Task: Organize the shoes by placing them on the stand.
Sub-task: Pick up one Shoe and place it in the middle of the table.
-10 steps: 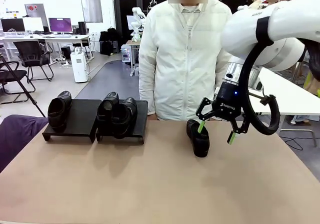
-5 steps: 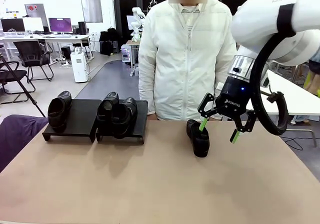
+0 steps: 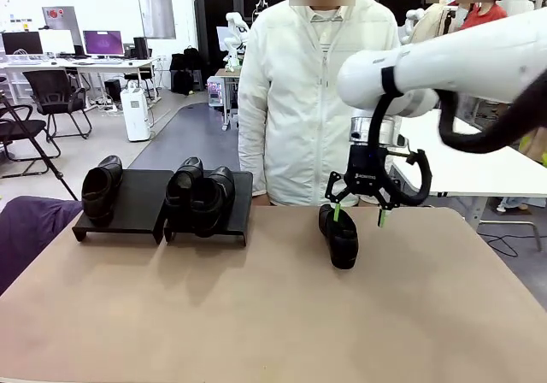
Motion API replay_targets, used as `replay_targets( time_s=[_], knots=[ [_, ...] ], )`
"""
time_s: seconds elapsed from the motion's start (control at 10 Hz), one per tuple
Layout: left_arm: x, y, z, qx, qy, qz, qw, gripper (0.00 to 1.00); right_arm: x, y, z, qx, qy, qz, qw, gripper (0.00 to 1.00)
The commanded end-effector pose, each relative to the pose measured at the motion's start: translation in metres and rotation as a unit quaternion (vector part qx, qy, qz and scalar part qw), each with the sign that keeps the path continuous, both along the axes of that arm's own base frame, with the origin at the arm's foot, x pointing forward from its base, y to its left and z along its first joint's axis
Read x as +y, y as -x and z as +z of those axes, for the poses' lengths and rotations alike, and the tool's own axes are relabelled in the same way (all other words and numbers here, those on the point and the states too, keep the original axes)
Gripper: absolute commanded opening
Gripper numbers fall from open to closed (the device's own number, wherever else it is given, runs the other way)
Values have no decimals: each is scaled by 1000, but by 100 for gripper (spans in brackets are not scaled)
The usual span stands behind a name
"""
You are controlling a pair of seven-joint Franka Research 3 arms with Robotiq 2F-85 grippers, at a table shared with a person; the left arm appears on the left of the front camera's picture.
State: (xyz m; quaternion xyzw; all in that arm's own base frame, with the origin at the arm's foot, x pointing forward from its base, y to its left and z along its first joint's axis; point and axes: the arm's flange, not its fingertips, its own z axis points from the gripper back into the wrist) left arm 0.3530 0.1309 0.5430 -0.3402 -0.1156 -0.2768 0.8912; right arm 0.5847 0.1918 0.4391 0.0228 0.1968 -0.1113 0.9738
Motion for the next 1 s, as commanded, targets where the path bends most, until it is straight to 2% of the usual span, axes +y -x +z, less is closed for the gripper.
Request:
replay_targets(
  time_s=[0.0, 0.1, 0.3, 0.5, 0.6, 0.9],
  knots=[
    [-1, 2, -1, -9, 9, -5, 1000, 100, 6, -48, 8, 7, 3, 32, 999, 100],
    [-1, 2, -1, -9, 9, -5, 1000, 100, 11, -64, -10, 6, -8, 39, 999, 100],
    [-1, 2, -1, -9, 9, -5, 1000, 100, 20, -78, -35, -20, -36, 33, 999, 100],
    [-1, 2, -1, -9, 9, -5, 1000, 100, 27, -82, -62, -49, -36, 45, 997, 100],
    [-1, 2, -1, -9, 9, -5, 1000, 100, 30, -81, -75, -73, -34, 74, 994, 100],
    [-1, 2, -1, -9, 9, -5, 1000, 100, 35, -80, -94, -83, -39, 115, 989, 100]
  ],
)
